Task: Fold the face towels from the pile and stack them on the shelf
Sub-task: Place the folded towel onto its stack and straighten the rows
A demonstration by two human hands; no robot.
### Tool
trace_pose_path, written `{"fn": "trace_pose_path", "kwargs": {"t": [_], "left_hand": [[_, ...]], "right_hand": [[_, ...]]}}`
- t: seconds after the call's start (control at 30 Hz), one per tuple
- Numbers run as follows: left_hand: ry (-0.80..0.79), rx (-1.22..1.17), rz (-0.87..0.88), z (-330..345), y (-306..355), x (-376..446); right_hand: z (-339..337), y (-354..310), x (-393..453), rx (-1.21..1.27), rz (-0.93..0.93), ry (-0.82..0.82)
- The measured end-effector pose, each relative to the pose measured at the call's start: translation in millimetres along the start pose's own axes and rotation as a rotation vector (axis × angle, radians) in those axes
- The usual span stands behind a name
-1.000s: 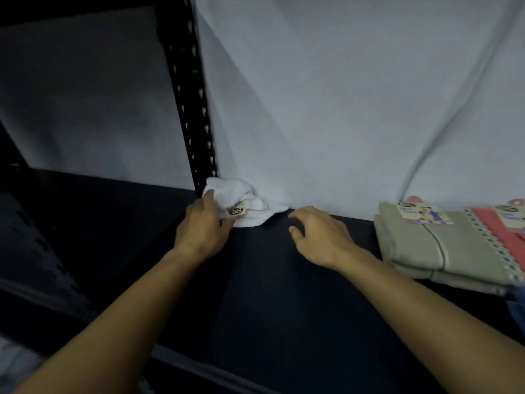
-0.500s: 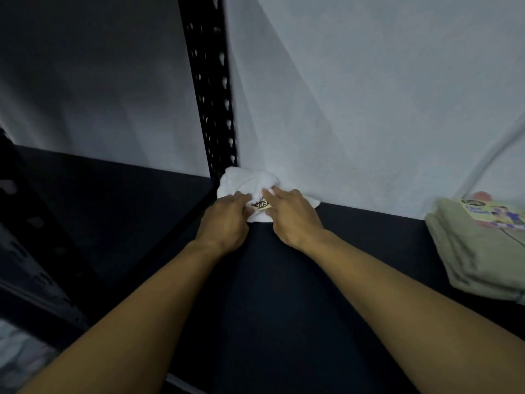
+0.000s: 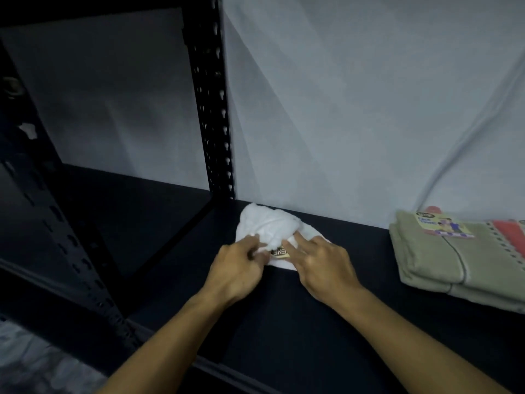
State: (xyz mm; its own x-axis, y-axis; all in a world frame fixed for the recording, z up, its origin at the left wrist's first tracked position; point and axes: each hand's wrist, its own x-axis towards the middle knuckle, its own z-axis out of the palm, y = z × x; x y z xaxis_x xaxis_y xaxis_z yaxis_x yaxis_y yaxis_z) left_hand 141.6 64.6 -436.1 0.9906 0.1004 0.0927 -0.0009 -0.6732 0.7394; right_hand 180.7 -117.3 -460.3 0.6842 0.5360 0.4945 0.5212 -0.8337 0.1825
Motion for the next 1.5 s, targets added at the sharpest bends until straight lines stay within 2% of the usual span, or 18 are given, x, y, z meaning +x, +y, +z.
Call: {"fn": "trace_pose_path", "kwargs": {"t": [0.23,0.43,0.57,0.67,0.73,0.8,0.9,1.03,1.17,1.37,1.5], "left_hand": [[0.018,-0.090,0.022,-9.2,20.1,-42.7],[0.083,0.009,0.057,-21.6,39.9,-57.6],[0.159,0.142,0.077,-21.6,47.9,-61.3],[0.188,-0.114,0.161,-24.8,60.4,-74.6],[0.135,-0.384,0.158,-29.9,66.3,-88.8],[0.061,-0.510,0.210,-34.4,66.7,-101.6],[0.026,-0.480,0.320,-39.7,66.9,-114.4],[0.026,-0.367,0.336,-42.0,81.9,-117.4],[0.024,-0.418,0.357,-46.0,106.7,-116.5],[-0.009,-0.536,0.463,-65.8,151.8,-118.3],[0.030,-0.620,0.434,-71.1,172.5,-115.4]], "right_hand": [[-38.8,20.8,-70.6,0.050,-0.124,0.130],[-72.4,26.2,-107.6,0.079,-0.116,0.330],[-100.1,20.2,-103.4,0.284,-0.059,0.366],[-115.9,20.4,-90.9,0.459,0.052,0.384],[-125.5,22.6,-83.8,0.556,0.149,0.367],[-138.2,24.7,-76.9,0.654,0.265,0.313],[-155.4,30.9,-65.2,0.723,0.374,0.187],[-183.8,39.6,-48.8,0.831,0.462,0.108],[-212.5,44.6,-35.9,0.995,0.513,0.161],[-247.5,52.6,-23.0,1.029,0.451,0.277],[-266.0,52.5,-17.6,1.062,0.431,0.362]]}}
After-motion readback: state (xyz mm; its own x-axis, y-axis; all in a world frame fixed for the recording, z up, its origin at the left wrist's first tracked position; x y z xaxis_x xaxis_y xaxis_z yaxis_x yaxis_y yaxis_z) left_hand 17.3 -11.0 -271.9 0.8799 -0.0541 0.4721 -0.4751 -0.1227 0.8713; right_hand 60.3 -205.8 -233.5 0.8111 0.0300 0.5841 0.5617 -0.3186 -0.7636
